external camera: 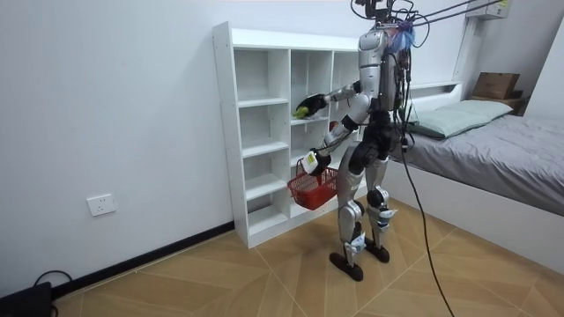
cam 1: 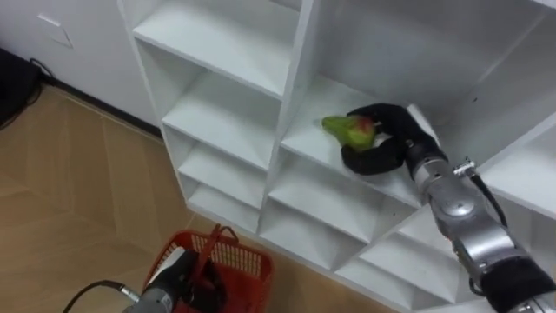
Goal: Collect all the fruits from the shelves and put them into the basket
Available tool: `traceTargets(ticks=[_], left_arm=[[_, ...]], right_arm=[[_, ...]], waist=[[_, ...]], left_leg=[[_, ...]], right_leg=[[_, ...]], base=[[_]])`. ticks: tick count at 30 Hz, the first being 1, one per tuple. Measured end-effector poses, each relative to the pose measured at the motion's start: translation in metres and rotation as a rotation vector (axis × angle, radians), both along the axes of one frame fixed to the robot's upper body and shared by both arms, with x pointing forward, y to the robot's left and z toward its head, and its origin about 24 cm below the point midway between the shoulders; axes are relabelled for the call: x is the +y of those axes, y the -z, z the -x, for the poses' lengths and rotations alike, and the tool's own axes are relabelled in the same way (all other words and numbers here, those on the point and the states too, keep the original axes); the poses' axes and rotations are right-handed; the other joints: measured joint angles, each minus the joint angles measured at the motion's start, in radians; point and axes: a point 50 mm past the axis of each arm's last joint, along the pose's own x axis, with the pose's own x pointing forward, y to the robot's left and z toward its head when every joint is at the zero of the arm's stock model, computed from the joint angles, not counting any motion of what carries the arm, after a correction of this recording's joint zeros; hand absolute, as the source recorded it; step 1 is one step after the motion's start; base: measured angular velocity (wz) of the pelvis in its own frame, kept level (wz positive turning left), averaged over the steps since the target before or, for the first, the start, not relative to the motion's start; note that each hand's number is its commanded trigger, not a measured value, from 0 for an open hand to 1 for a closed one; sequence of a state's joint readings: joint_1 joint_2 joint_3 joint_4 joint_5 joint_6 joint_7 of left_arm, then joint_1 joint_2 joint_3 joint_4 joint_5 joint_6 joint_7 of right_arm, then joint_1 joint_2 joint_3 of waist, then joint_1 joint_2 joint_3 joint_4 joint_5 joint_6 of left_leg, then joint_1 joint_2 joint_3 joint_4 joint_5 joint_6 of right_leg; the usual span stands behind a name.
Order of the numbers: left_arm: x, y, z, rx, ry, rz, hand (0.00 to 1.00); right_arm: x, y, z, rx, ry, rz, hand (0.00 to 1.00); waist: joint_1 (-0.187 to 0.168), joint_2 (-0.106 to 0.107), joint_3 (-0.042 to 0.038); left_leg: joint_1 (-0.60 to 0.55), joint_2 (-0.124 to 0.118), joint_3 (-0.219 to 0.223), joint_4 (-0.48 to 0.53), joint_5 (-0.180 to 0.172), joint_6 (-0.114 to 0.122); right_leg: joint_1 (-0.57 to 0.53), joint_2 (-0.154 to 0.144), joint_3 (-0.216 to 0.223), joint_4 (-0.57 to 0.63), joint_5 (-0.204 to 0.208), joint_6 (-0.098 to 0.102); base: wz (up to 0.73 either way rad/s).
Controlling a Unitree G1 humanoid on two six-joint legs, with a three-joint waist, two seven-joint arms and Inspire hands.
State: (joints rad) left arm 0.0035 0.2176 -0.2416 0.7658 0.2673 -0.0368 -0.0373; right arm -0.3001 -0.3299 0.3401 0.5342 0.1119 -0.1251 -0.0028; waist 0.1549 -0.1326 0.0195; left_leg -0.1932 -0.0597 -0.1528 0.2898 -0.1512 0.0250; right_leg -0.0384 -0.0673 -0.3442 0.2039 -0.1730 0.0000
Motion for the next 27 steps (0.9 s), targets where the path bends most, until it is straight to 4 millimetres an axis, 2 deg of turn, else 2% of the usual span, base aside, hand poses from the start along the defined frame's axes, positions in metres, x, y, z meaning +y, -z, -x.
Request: traceTargets(ticks=[2, 5, 9, 11, 13, 15, 21, 25, 27], left_arm=[[-0.005, 0.000, 0.000, -0.018, -0.011, 0.008, 1.00], [-0.011, 0.000, -0.002, -0.040, -0.008, 0.030, 1.00], [-0.020, 0.002, 0.002, -0.036, -0.006, 0.055, 1.00], [-0.024, 0.003, 0.003, -0.033, -0.008, 0.068, 1.00], [-0.028, 0.003, 0.003, -0.035, -0.007, 0.079, 1.00], [-0.031, 0.004, 0.003, -0.033, -0.004, 0.088, 1.00], [-0.032, 0.005, 0.004, -0.028, 0.003, 0.091, 1.00], [-0.031, 0.004, 0.004, -0.029, 0.006, 0.090, 1.00], [-0.032, 0.002, 0.002, -0.040, 0.009, 0.093, 1.00]], right_arm=[[0.008, 0.006, 0.008, 0.002, -0.017, -0.049, 1.00], [0.015, 0.008, 0.014, 0.014, -0.062, -0.067, 1.00], [0.022, 0.018, 0.036, 0.037, -0.110, -0.085, 1.00], [0.024, 0.028, 0.052, 0.096, -0.167, -0.076, 1.00], [0.025, 0.035, 0.061, 0.137, -0.197, -0.066, 1.00], [0.026, 0.037, 0.063, 0.154, -0.215, -0.066, 1.00], [0.028, 0.036, 0.069, 0.153, -0.227, -0.075, 1.00], [0.033, 0.049, 0.085, 0.207, -0.236, -0.075, 1.00], [0.035, 0.052, 0.090, 0.221, -0.242, -0.075, 1.00]], waist=[[-0.014, 0.008, 0.0006], [-0.036, 0.024, -0.0011], [-0.042, 0.043, -0.0122], [-0.043, 0.047, -0.0123], [-0.044, 0.047, -0.0122], [-0.045, 0.050, -0.0109], [-0.077, 0.061, -0.0058], [-0.096, 0.076, -0.0118], [-0.096, 0.081, -0.0116]], left_leg=[[0.009, 0.012, 0.029, -0.006, 0.000, 0.001], [0.015, 0.014, 0.046, -0.020, 0.001, 0.003], [0.034, 0.018, 0.073, -0.035, 0.001, 0.004], [0.045, 0.021, 0.090, -0.040, 0.002, 0.005], [0.048, 0.029, 0.102, -0.042, 0.002, 0.005], [0.052, 0.032, 0.121, -0.047, 0.002, 0.005], [0.066, 0.035, 0.141, -0.052, 0.000, 0.008], [0.066, 0.041, 0.164, -0.052, -0.003, 0.009], [0.066, 0.044, 0.174, -0.052, -0.005, 0.008]], right_leg=[[0.000, 0.000, 0.020, 0.001, 0.000, 0.001], [-0.005, 0.000, 0.039, 0.002, 0.000, 0.001], [-0.006, 0.000, 0.056, 0.002, 0.001, 0.001], [-0.006, 0.001, 0.071, 0.004, 0.001, 0.001], [-0.013, 0.002, 0.085, 0.013, 0.001, 0.001], [-0.020, 0.002, 0.100, 0.017, 0.001, 0.001], [-0.017, 0.005, 0.123, 0.019, 0.002, 0.001], [-0.028, 0.008, 0.142, 0.024, 0.003, 0.001], [-0.036, 0.009, 0.150, 0.033, 0.003, 0.000]], base=[[-0.24], [-0.21], [-0.21], [-0.19], [-0.20], [-0.26], [-0.10], [-0.14], [-0.18]])
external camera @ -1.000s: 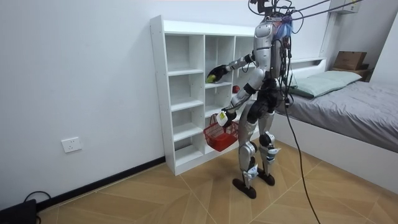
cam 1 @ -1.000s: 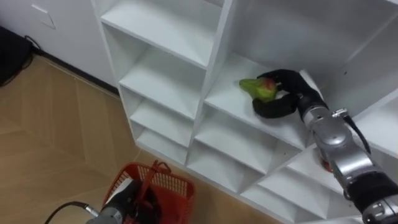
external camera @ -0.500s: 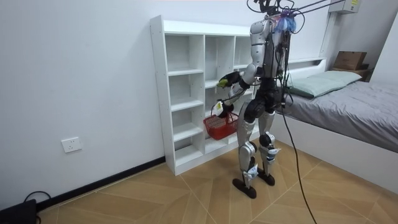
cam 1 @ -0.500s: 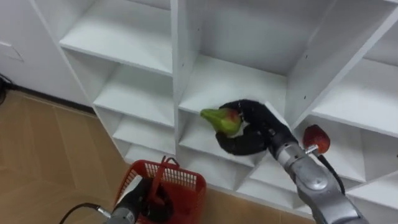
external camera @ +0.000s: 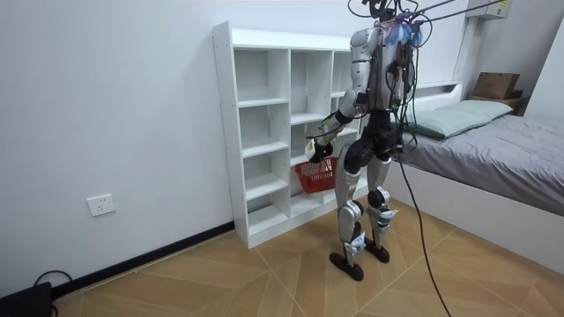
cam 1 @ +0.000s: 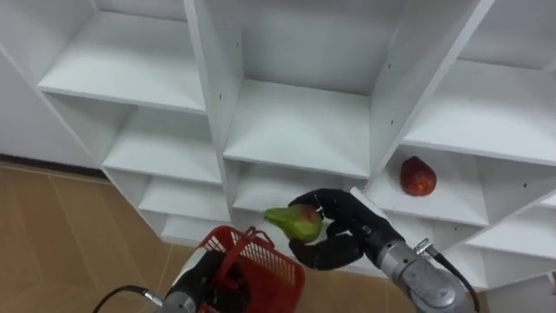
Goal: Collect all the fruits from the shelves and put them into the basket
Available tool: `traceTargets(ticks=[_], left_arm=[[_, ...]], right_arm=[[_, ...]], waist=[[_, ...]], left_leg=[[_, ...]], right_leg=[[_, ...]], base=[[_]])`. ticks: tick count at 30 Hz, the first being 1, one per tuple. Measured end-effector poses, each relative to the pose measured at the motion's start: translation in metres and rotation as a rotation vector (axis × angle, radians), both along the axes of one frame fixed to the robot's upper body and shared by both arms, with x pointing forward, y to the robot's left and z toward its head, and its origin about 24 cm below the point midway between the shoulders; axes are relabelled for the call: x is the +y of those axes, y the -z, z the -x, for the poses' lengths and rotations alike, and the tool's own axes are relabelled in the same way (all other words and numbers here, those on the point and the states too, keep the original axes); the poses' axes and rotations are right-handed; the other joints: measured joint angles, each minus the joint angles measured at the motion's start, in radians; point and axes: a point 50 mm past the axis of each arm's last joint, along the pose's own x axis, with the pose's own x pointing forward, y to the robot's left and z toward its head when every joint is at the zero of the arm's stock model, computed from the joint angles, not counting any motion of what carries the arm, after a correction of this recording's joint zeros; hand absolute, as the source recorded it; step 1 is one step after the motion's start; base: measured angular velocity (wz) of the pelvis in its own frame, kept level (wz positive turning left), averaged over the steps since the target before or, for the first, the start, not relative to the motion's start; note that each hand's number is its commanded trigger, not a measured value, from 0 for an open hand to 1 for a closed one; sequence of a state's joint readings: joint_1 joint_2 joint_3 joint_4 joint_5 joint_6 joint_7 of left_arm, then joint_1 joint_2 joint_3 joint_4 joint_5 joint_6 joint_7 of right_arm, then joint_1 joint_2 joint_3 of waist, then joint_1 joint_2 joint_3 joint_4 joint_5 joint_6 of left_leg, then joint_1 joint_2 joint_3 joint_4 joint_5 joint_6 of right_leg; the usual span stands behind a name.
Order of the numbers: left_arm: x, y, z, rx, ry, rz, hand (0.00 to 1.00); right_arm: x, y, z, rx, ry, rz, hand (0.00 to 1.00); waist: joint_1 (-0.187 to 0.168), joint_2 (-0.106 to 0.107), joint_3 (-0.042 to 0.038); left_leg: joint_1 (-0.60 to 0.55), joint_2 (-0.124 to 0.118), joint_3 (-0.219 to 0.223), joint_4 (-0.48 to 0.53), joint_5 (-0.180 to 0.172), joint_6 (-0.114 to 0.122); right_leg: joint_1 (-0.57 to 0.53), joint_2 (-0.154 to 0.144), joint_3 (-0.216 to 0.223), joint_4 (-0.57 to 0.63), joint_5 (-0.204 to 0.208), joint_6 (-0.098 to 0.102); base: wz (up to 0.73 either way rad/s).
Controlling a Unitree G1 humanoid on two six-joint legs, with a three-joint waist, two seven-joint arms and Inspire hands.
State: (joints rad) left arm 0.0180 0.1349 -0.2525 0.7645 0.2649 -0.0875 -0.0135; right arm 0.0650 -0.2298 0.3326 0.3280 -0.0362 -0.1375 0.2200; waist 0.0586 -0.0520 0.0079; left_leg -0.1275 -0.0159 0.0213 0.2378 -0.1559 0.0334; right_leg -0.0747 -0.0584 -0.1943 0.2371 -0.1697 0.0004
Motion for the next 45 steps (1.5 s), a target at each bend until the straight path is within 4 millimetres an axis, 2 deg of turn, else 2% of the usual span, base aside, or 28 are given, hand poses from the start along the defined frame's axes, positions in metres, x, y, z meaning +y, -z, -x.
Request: traceTargets(ticks=[7, 11, 16, 27, 35, 45], left_arm=[[-0.005, -0.007, -0.007, -0.052, 0.027, 0.014, 1.00], [-0.009, -0.007, -0.006, -0.056, 0.055, 0.019, 1.00], [-0.012, -0.007, -0.005, -0.051, 0.074, 0.023, 1.00], [-0.017, -0.006, -0.003, -0.031, 0.135, 0.039, 1.00], [-0.022, -0.012, -0.008, -0.056, 0.170, 0.066, 1.00], [-0.023, -0.012, -0.007, -0.044, 0.191, 0.078, 1.00]], right_arm=[[-0.002, 0.007, 0.010, 0.032, -0.018, 0.026, 1.00], [-0.004, 0.025, 0.021, 0.115, -0.015, 0.055, 1.00], [-0.005, 0.036, 0.029, 0.168, -0.016, 0.087, 1.00], [-0.004, 0.038, 0.032, 0.179, -0.017, 0.087, 1.00], [-0.010, 0.052, 0.042, 0.255, -0.006, 0.111, 1.00], [-0.012, 0.055, 0.040, 0.271, -0.004, 0.124, 1.00]], waist=[[-0.024, 0.001, -0.0003], [-0.026, 0.006, 0.0030], [-0.027, 0.012, 0.0072], [-0.028, 0.016, 0.0058], [-0.026, 0.016, 0.0043], [-0.024, 0.016, 0.0043]], left_leg=[[0.005, 0.003, 0.007, 0.001, -0.002, 0.000], [0.013, 0.003, 0.012, 0.001, -0.004, 0.000], [0.012, 0.004, 0.024, 0.000, -0.005, 0.001], [0.013, 0.004, 0.029, -0.003, -0.005, 0.001], [0.015, 0.005, 0.031, 0.000, -0.005, 0.001], [0.015, 0.005, 0.032, 0.001, -0.005, 0.001]], right_leg=[[-0.001, 0.001, 0.003, 0.001, 0.000, 0.000], [0.002, 0.001, 0.012, 0.004, 0.000, 0.000], [-0.014, 0.003, 0.029, 0.004, 0.000, 0.000], [-0.014, 0.003, 0.031, 0.000, -0.001, 0.000], [-0.014, 0.003, 0.032, 0.001, -0.001, 0.000], [-0.014, 0.004, 0.034, 0.005, -0.001, 0.000]], base=[[-0.02], [-0.06], [-0.09], [-0.01], [0.00], [0.00]])
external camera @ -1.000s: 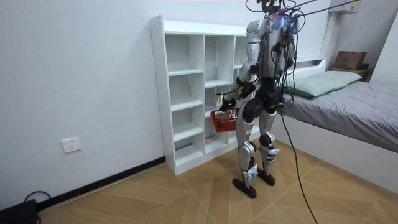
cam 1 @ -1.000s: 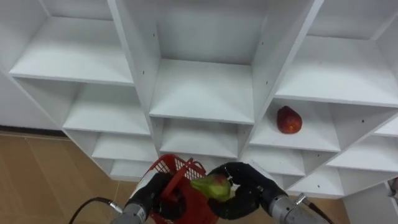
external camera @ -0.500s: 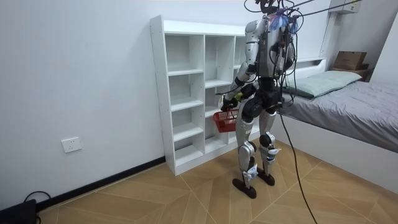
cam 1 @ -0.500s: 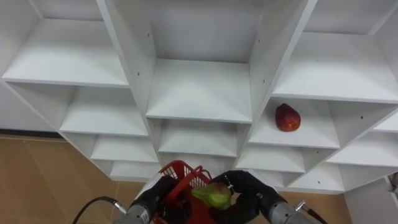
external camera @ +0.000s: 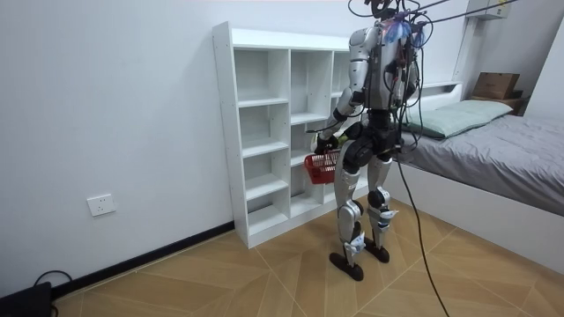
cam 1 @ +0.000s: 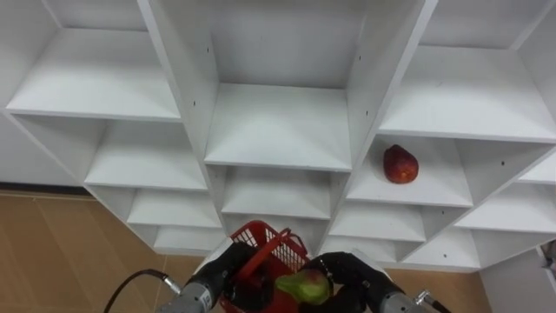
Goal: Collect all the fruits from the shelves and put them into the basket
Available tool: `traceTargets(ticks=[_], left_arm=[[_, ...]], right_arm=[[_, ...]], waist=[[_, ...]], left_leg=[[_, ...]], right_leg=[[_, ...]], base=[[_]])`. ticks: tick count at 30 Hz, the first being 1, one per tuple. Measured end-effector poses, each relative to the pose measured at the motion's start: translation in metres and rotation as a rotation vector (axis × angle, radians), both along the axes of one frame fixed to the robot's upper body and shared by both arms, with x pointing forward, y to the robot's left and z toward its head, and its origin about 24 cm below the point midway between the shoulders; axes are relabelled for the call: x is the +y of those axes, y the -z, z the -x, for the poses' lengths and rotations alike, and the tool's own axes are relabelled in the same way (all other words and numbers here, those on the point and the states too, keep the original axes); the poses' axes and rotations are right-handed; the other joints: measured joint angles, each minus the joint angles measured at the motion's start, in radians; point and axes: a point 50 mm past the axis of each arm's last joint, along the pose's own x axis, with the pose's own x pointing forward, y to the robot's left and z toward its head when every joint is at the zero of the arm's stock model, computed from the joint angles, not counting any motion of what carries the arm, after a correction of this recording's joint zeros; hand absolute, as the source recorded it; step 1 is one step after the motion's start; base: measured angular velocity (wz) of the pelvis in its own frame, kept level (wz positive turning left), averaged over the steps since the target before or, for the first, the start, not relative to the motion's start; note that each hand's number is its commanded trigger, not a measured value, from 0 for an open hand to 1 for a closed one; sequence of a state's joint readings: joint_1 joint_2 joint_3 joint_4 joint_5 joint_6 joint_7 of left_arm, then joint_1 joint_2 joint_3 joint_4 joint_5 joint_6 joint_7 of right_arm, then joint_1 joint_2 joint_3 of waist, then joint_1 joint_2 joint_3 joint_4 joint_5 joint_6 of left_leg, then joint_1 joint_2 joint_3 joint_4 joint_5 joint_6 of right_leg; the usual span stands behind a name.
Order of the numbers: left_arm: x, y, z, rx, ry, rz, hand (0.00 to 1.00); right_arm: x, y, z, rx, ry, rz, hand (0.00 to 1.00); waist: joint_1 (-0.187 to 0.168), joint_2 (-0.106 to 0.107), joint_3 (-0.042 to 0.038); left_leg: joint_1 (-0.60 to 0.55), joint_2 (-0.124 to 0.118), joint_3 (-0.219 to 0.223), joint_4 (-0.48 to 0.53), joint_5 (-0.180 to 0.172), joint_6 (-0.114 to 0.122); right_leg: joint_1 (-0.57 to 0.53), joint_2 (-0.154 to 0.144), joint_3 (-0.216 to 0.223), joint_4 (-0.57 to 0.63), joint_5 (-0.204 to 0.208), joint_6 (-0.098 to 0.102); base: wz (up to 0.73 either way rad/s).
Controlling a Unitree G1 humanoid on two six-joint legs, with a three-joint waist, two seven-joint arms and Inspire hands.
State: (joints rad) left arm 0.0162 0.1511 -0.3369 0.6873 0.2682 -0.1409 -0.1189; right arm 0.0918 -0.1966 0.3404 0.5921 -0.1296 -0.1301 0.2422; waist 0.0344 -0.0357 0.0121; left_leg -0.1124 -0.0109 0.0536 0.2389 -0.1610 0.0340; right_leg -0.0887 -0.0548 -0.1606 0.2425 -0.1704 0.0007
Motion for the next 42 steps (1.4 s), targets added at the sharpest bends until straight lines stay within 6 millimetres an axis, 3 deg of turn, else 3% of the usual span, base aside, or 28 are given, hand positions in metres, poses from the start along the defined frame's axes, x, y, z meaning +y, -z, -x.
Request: traceTargets(ticks=[16, 31, 32, 33, 34, 35, 42], left_arm=[[0.001, 0.000, 0.001, 0.013, 0.017, 0.003, 1.00], [-0.008, -0.002, 0.000, -0.007, 0.045, 0.027, 1.00], [-0.009, -0.002, 0.000, -0.005, 0.048, 0.029, 1.00], [-0.009, -0.002, 0.000, -0.004, 0.050, 0.029, 1.00], [-0.009, -0.002, 0.000, -0.003, 0.051, 0.030, 1.00], [-0.009, -0.002, 0.000, -0.003, 0.052, 0.030, 1.00], [-0.014, -0.001, 0.002, 0.007, 0.081, 0.036, 1.00]], right_arm=[[-0.002, 0.005, 0.000, 0.015, -0.025, 0.045, 1.00], [-0.002, 0.014, -0.009, 0.027, -0.093, 0.166, 1.00], [-0.003, 0.014, -0.009, 0.029, -0.093, 0.169, 0.83], [-0.002, 0.014, -0.009, 0.030, -0.094, 0.170, 0.28], [-0.002, 0.015, -0.009, 0.033, -0.097, 0.172, 0.05], [-0.002, 0.015, -0.009, 0.038, -0.097, 0.173, 0.00], [-0.004, 0.018, -0.012, 0.057, -0.095, 0.189, 0.00]], waist=[[0.002, 0.004, 0.0005], [0.029, 0.005, -0.0008], [0.029, 0.005, -0.0008], [0.029, 0.005, -0.0007], [0.028, 0.005, -0.0006], [0.027, 0.005, -0.0007], [0.027, 0.004, -0.0005]], left_leg=[[-0.001, 0.000, 0.001, -0.001, 0.000, 0.000], [-0.017, -0.002, 0.000, 0.004, 0.000, 0.000], [-0.017, -0.002, -0.001, 0.004, 0.000, 0.000], [-0.017, -0.002, -0.001, 0.004, 0.000, 0.000], [-0.018, -0.002, -0.001, 0.004, 0.000, 0.000], [-0.018, -0.002, -0.001, 0.004, 0.000, 0.000], [-0.019, -0.002, 0.001, 0.003, 0.000, 0.000]], right_leg=[[0.000, 0.000, 0.000, 0.002, 0.000, 0.000], [-0.017, 0.002, 0.011, 0.012, -0.001, 0.000], [-0.017, 0.002, 0.011, 0.012, -0.001, 0.000], [-0.017, 0.002, 0.011, 0.012, -0.001, 0.000], [-0.018, 0.002, 0.011, 0.012, -0.001, 0.000], [-0.018, 0.002, 0.010, 0.011, -0.001, 0.000], [-0.017, 0.002, 0.009, 0.009, -0.001, -0.001]], base=[[0.00], [-0.01], [0.00], [0.00], [0.00], [0.00], [0.00]])
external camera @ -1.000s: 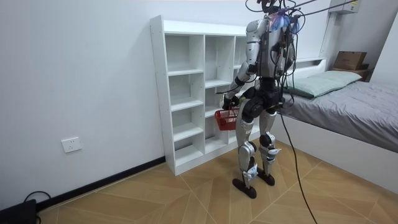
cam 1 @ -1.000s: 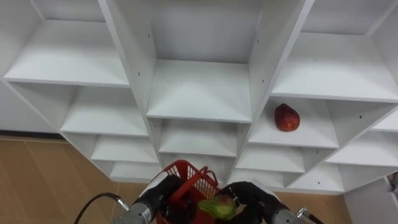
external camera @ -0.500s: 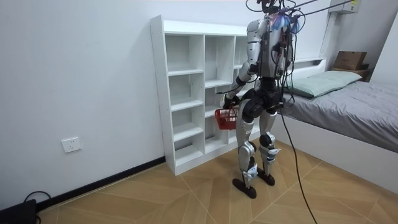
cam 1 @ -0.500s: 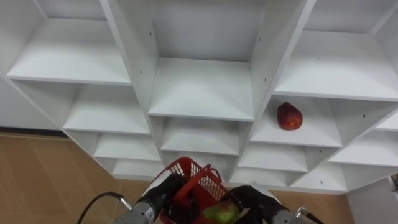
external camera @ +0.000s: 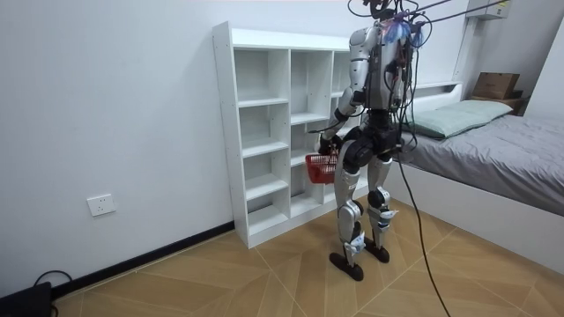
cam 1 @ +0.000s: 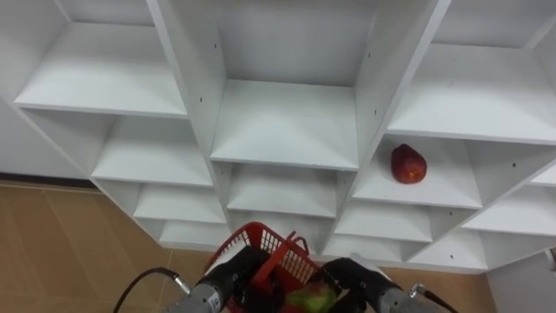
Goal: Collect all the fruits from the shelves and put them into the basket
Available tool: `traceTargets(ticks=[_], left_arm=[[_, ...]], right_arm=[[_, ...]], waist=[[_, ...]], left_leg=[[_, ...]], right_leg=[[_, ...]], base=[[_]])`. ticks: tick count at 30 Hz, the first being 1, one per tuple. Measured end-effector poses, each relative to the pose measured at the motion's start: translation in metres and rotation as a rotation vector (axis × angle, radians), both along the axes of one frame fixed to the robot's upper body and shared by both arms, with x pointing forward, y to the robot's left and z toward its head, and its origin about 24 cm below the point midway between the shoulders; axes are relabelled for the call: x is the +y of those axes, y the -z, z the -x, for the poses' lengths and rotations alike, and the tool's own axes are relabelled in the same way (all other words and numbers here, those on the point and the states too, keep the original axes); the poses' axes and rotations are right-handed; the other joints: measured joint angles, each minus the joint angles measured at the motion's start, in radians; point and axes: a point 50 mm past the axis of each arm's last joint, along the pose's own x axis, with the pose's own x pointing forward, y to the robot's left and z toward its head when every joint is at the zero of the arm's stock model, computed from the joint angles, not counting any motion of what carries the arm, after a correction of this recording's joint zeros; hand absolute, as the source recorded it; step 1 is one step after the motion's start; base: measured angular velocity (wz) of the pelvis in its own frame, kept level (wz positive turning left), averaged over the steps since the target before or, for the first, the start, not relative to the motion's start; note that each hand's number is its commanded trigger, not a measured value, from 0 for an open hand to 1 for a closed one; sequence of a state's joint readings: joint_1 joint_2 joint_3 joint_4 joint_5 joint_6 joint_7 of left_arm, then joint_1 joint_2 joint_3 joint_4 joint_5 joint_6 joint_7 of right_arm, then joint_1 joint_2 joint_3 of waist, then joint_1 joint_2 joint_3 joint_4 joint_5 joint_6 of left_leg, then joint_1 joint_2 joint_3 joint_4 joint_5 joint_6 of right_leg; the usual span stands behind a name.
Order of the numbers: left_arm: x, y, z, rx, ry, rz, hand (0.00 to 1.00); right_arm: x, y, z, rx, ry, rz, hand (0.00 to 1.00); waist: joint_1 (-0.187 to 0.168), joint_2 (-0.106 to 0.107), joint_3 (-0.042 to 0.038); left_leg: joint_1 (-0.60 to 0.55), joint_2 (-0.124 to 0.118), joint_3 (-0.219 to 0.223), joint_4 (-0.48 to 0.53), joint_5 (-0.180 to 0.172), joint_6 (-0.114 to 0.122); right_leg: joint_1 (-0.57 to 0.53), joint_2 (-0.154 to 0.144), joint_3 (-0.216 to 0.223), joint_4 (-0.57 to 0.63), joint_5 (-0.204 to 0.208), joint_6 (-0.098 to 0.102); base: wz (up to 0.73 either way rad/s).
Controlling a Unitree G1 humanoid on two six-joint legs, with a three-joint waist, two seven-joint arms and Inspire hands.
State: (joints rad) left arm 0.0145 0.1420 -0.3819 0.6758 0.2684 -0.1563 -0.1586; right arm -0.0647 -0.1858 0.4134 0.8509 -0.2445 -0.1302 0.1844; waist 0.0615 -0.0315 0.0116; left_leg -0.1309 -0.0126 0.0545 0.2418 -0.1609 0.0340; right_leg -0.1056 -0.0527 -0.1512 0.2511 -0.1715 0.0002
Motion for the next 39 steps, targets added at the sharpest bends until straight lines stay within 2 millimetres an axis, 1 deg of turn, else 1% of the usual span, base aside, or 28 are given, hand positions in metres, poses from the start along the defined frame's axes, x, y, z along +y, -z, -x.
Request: traceTargets(ticks=[7, 14, 21, 24, 25, 26, 29, 31, 32, 37, 39], left_arm=[[-0.003, 0.002, 0.004, 0.028, 0.054, -0.002, 1.00], [-0.006, 0.003, 0.007, 0.044, 0.096, -0.002, 1.00], [-0.009, 0.003, 0.009, 0.053, 0.134, 0.003, 1.00], [-0.011, 0.003, 0.010, 0.062, 0.148, 0.011, 1.00], [-0.011, 0.003, 0.010, 0.067, 0.154, 0.013, 1.00], [-0.012, 0.003, 0.011, 0.072, 0.159, 0.015, 1.00], [-0.011, 0.004, 0.011, 0.076, 0.162, 0.015, 1.00], [-0.011, 0.004, 0.012, 0.082, 0.167, 0.017, 1.00], [-0.011, 0.004, 0.012, 0.082, 0.165, 0.018, 1.00], [-0.008, 0.004, 0.011, 0.079, 0.140, 0.017, 1.00], [-0.005, 0.005, 0.010, 0.080, 0.105, 0.026, 1.00]], right_arm=[[0.006, 0.002, -0.004, 0.017, 0.003, -0.008, 0.00], [0.012, 0.004, -0.001, 0.025, -0.024, -0.015, 0.00], [0.012, 0.004, -0.001, 0.026, -0.025, -0.015, 0.00], [0.012, 0.003, -0.002, 0.025, -0.016, -0.022, 0.00], [0.012, 0.003, -0.002, 0.027, -0.006, -0.030, 0.00], [0.012, 0.003, -0.002, 0.028, 0.001, -0.036, 0.00], [0.010, 0.001, -0.005, 0.015, 0.013, -0.040, 0.00], [0.009, 0.000, -0.005, 0.011, 0.026, -0.046, 0.00], [0.008, 0.000, -0.006, 0.007, 0.045, -0.055, 0.00], [0.007, -0.005, -0.012, -0.032, 0.093, -0.068, 0.00], [0.008, -0.007, -0.013, -0.055, 0.104, -0.079, 0.00]], waist=[[-0.005, -0.001, 0.0006], [-0.005, -0.001, 0.0010], [-0.008, 0.000, 0.0026], [-0.010, 0.004, 0.0048], [-0.014, 0.006, 0.0059], [-0.032, 0.007, 0.0064], [-0.035, 0.007, 0.0064], [-0.040, 0.008, 0.0063], [-0.042, 0.008, 0.0062], [-0.042, 0.010, 0.0052], [-0.041, 0.013, 0.0033]], left_leg=[[0.000, 0.000, 0.000, 0.000, 0.000, 0.000], [0.000, 0.000, -0.001, 0.000, 0.000, 0.000], [0.000, 0.000, -0.007, 0.000, 0.000, 0.000], [-0.001, 0.000, -0.009, -0.001, 0.000, 0.000], [0.000, -0.002, -0.021, -0.001, 0.000, 0.000], [0.004, -0.006, -0.036, -0.001, 0.000, 0.000], [0.012, -0.016, -0.049, -0.004, 0.000, 0.000], [0.022, -0.016, -0.071, -0.005, 0.000, 0.000], [0.027, -0.018, -0.078, -0.007, 0.000, 0.000], [0.042, -0.020, -0.085, -0.008, 0.000, 0.000], [0.050, -0.020, -0.086, -0.013, 0.000, 0.000]], right_leg=[[0.001, 0.000, 0.000, 0.002, 0.000, 0.000], [0.001, -0.002, -0.001, 0.004, -0.001, 0.001], [0.002, -0.002, -0.001, 0.002, -0.002, 0.002], [0.003, -0.002, -0.005, 0.001, -0.003, 0.001], [0.014, -0.004, -0.018, -0.006, -0.003, 0.002], [0.030, -0.006, -0.031, -0.015, -0.005, 0.003], [0.043, -0.009, -0.046, -0.016, -0.011, 0.004], [0.068, -0.011, -0.071, -0.033, -0.012, 0.005], [0.074, -0.013, -0.073, -0.034, -0.014, 0.006], [0.105, -0.013, -0.087, -0.055, -0.015, 0.007], [0.116, -0.011, -0.091, -0.063, -0.014, 0.007]], base=[[0.00], [0.00], [0.00], [0.04], [0.29], [0.36], [0.22], [0.28], [0.20], [0.11], [0.00]])
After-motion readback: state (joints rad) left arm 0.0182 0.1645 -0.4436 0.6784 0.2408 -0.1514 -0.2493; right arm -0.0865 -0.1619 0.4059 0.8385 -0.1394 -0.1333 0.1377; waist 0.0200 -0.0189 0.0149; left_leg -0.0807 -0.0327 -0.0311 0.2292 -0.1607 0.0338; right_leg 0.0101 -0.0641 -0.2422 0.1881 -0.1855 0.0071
